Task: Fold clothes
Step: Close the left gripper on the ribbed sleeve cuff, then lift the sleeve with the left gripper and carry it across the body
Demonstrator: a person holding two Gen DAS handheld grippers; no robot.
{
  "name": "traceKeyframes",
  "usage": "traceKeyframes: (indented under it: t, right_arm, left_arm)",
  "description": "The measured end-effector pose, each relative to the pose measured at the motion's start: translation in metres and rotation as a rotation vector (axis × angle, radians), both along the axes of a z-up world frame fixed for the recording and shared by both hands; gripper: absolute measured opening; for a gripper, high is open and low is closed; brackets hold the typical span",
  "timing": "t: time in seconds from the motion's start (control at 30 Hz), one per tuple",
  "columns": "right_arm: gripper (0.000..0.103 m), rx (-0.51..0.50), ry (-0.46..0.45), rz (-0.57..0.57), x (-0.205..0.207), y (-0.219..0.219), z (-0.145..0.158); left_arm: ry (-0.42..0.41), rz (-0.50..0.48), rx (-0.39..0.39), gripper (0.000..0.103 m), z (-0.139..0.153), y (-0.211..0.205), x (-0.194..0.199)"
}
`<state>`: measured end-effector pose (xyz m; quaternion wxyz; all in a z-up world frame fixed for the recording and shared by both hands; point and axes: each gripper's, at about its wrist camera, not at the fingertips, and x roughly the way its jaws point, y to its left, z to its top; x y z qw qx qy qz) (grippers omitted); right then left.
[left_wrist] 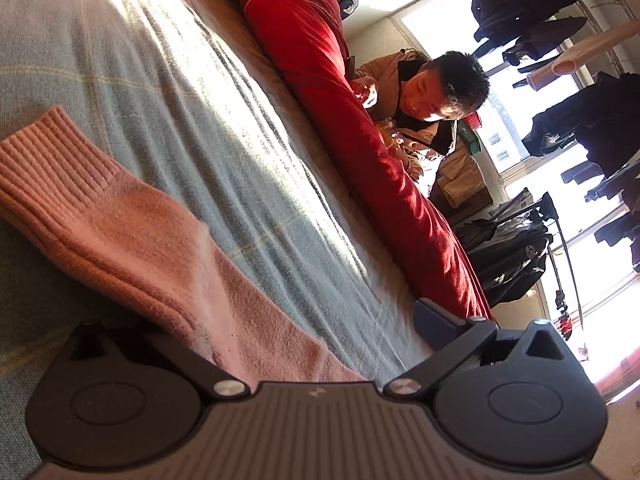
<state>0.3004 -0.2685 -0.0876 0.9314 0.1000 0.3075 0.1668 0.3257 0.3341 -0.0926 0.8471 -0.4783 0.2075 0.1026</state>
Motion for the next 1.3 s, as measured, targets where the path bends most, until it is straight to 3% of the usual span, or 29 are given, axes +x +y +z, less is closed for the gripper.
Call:
traceKeyframes:
  t: [0.17, 0.7, 1.3]
  right_arm:
    - [0.103, -0.019, -0.034, 0.052, -0.007, 0.008, 0.006]
    - [0.103, -0.05, -0.061, 0.105, -0.016, 0.018, 0.012]
    - [0.103, 0.046, -0.024, 0.114, -0.017, 0.007, 0.016]
  left_arm:
    - [-0.008, -0.01, 0.066, 0.1, 0.02, -0.01, 0.005]
    - [-0.072, -0.111, 0.051, 0.1, 0.063, -0.057, 0.029]
    - [-0.13, -0.262, 0.045, 0.1, 0.105, -0.147, 0.072]
